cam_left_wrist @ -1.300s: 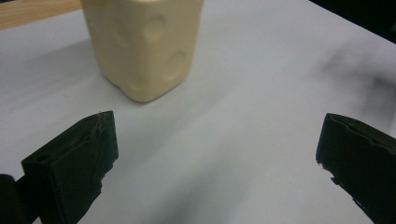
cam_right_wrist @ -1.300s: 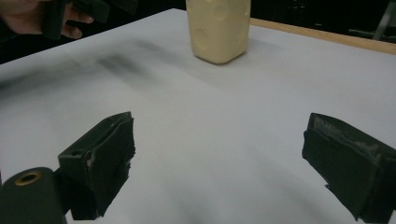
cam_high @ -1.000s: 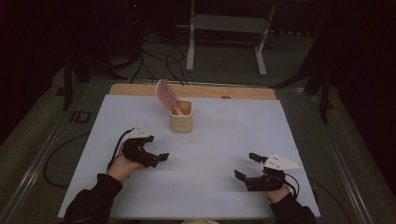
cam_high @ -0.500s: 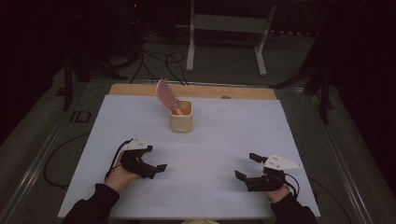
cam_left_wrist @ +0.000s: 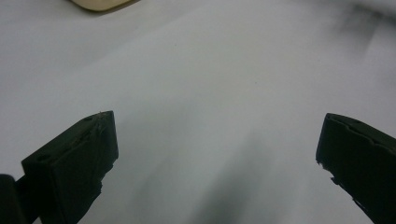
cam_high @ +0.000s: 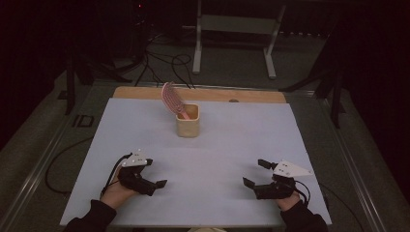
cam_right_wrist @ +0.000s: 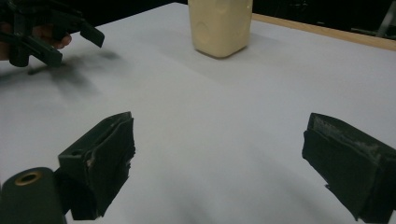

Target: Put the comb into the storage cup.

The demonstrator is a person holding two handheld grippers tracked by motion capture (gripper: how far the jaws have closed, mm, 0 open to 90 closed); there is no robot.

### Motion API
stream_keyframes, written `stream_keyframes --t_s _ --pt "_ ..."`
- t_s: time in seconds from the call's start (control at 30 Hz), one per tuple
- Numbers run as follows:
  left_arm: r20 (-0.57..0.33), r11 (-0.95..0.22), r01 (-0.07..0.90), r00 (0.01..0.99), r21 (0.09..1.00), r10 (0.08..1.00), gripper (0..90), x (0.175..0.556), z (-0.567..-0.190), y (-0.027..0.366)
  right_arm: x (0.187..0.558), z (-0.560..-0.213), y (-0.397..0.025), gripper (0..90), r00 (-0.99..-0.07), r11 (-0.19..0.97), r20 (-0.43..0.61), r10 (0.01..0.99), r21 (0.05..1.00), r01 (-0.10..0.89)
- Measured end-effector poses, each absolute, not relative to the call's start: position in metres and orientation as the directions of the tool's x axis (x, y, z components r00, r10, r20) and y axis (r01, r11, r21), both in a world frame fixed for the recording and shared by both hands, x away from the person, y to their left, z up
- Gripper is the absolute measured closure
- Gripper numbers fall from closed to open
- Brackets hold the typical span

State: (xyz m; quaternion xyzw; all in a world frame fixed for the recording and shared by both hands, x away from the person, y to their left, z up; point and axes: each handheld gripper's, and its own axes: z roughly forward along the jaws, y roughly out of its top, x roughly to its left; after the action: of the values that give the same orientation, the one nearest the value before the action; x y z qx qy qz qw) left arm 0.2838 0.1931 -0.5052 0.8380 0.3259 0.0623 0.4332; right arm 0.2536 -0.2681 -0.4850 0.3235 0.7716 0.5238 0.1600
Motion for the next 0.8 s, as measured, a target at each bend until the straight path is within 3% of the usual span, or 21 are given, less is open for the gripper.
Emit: stream_keyframes --t_s 0.47,0.8 --pt "-0.173 -0.381 0.517 0.738 0.766 0.652 0.1 0.268 -0.511 0.222 0.254 -0.486 -0.269 9.1 -0.739 0.241 0.091 0.667 0.913 0.33" --pt "-0.123 -0.414 0.503 0.735 0.759 0.667 0.1 0.262 -0.509 0.225 0.254 -0.487 -0.269 9.1 -0.74 0.239 0.097 0.665 0.912 0.334"
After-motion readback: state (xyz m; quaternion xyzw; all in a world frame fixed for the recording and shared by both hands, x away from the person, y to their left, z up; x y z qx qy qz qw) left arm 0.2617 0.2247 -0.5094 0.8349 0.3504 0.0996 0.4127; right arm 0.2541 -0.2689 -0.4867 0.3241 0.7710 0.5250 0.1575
